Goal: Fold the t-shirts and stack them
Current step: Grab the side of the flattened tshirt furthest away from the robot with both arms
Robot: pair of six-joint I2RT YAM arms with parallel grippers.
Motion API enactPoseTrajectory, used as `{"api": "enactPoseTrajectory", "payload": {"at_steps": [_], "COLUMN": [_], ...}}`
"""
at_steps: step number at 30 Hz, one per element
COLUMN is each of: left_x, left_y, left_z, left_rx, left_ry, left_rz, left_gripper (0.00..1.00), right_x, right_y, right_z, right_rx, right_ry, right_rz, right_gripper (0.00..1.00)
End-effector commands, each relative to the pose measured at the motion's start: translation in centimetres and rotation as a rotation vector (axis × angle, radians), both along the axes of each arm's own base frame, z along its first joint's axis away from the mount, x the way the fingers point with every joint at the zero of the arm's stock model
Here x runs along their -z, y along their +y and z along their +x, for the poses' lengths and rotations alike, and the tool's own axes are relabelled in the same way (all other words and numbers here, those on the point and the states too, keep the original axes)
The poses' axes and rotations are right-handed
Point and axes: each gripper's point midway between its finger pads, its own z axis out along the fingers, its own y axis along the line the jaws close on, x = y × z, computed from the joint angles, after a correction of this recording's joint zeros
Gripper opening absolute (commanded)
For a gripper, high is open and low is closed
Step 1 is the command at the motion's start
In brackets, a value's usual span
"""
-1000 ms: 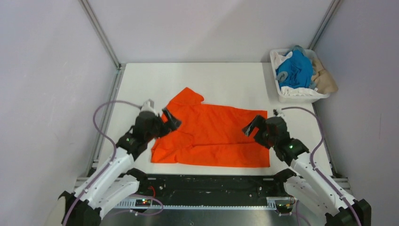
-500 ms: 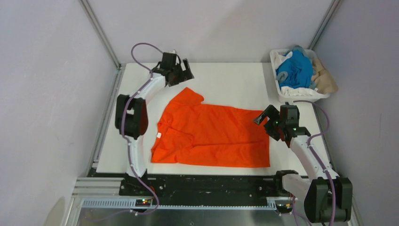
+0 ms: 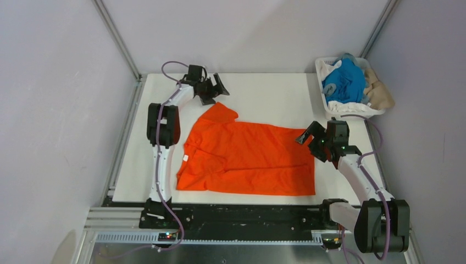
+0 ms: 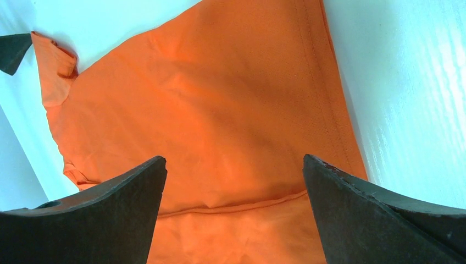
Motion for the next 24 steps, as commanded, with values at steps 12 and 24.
{"api": "enactPoseTrajectory", "payload": {"at_steps": [12,24], "left_x": [0.8,-0.1], "left_y": [0.8,0.6], "left_z": [-6.1,-4.2], "left_rx": [0.023,0.019], "left_ry": [0.074,0.02], "left_rz": [0.234,0.282], "left_gripper": [0.71,0.02], "right_x": [-1.7,-1.7], "right_y": [-0.2,-2.5], "right_z": [1.3,3.1], "right_rx": [-0.014,0.048], "right_ry": [-0.066,-0.092], "right_rz": [-0.018,-0.14], "right_gripper": [0.99,0.99]}}
